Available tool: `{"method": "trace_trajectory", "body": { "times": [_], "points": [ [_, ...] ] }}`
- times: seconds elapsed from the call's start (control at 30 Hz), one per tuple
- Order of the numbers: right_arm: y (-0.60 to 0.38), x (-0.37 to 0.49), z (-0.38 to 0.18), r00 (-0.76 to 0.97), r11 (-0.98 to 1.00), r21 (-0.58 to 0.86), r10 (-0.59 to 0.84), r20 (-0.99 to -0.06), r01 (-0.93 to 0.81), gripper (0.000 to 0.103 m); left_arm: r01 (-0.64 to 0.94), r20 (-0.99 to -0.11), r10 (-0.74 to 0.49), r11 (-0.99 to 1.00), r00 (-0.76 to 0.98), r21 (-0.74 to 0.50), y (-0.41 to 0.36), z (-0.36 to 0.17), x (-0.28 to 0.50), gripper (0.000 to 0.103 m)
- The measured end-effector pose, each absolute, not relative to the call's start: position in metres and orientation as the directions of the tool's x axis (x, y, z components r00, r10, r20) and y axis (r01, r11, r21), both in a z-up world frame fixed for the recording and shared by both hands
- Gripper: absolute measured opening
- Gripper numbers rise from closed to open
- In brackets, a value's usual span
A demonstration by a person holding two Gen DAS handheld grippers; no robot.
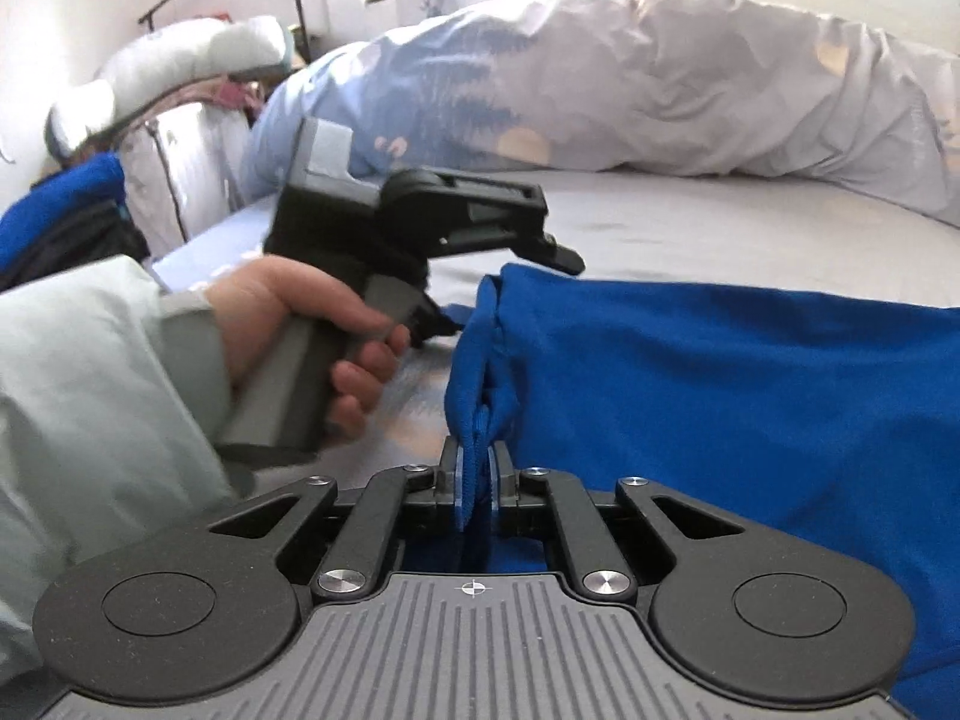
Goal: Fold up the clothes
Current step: 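Grasp the polo edge with the right gripper while the left gripper grasps nearby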
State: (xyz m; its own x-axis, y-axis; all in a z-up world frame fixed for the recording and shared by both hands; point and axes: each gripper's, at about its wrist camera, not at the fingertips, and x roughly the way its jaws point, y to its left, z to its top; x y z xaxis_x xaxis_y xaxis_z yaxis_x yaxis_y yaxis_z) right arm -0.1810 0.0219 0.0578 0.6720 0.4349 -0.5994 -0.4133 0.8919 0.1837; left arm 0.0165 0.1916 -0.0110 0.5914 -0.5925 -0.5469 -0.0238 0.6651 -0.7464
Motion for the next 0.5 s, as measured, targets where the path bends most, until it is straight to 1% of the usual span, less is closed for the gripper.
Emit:
{"method": "trace_trajectory", "body": {
  "times": [0.1, 0.23, 0.37, 0.5],
  "points": [
    [0.014, -0.180, 0.056, 0.666, 0.893, 0.218, 0.441, -0.601, -0.394, 0.009, -0.008, -0.522, -0.606, 0.648, 0.600, -0.762, 0.190, -0.008, 0.018, 0.013],
    [-0.002, -0.180, 0.054, 0.660, 0.884, 0.278, 0.466, -0.589, -0.377, 0.009, 0.030, -0.485, -0.620, 0.635, 0.617, -0.772, 0.184, 0.011, 0.015, 0.013],
    [-0.033, -0.177, 0.048, 0.624, 0.818, 0.465, 0.565, -0.539, -0.339, 0.009, 0.085, -0.471, -0.612, 0.661, 0.635, -0.745, 0.168, 0.027, 0.008, 0.013],
    [-0.061, -0.182, 0.050, 0.645, 0.823, 0.471, 0.551, -0.529, -0.317, 0.009, 0.113, -0.489, -0.587, 0.706, 0.645, -0.699, 0.148, 0.036, 0.004, 0.013]
  ]
}}
